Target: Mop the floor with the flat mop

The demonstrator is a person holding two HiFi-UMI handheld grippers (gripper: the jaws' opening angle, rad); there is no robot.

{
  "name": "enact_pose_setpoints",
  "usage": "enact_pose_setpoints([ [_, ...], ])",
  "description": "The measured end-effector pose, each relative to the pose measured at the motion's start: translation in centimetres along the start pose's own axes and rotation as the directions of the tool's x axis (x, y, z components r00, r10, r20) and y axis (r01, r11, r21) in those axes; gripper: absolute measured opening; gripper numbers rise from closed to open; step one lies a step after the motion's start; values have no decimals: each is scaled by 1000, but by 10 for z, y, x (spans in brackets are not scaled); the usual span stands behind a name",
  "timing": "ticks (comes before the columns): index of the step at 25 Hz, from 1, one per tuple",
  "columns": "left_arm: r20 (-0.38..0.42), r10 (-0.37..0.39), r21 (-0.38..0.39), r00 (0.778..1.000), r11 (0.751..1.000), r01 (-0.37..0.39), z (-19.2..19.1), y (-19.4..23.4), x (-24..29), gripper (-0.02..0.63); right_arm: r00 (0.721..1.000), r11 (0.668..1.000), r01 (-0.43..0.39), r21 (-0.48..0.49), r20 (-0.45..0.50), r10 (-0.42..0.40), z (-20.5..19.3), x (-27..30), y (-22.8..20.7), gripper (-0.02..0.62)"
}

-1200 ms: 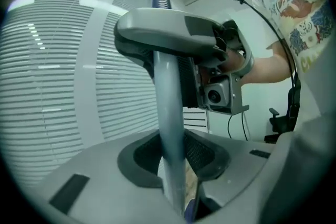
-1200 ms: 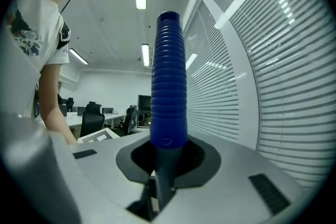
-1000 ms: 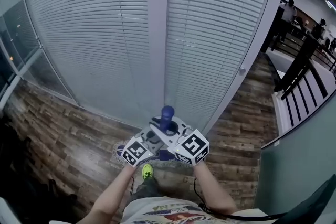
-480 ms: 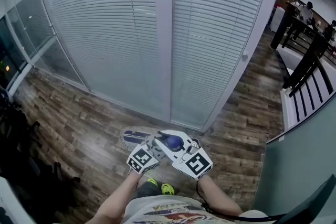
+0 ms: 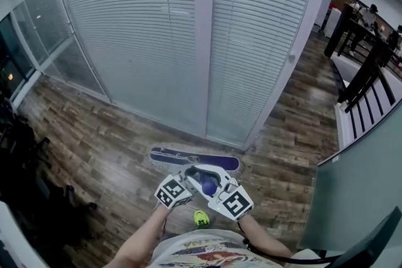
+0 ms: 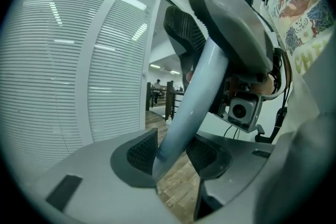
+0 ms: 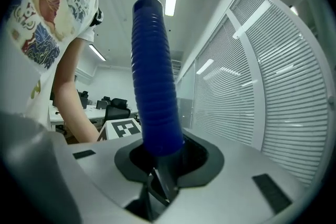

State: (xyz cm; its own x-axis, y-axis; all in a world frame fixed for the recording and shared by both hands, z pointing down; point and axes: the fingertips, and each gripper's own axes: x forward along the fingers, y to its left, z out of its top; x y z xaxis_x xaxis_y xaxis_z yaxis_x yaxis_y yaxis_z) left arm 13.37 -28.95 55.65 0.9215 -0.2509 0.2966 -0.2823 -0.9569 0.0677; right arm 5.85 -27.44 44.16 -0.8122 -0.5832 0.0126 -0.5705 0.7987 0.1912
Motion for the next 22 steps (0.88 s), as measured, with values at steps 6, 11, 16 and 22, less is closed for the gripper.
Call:
enact_pose_setpoints([
  [6,-20,33,-13,999,999,-33,-47,-67,-44,152,996,998,-33,46,-82,37,-12,-20,103,94],
  [11,-13,74,-28,997,997,-75,-78,-121,-82,160,986,995,-105,-2,-130,104,-22,-35,185,109],
  [16,-25,82,-17,996,996,-83,-105,-188,-106,163,985,994,-109,-11,-138,106,-26,-70,256,117],
  [22,-31,70,-22,997,997,-71,-122,-262,-140,166,978,991,-129,-29,-169,122,-13,-106,330,117],
])
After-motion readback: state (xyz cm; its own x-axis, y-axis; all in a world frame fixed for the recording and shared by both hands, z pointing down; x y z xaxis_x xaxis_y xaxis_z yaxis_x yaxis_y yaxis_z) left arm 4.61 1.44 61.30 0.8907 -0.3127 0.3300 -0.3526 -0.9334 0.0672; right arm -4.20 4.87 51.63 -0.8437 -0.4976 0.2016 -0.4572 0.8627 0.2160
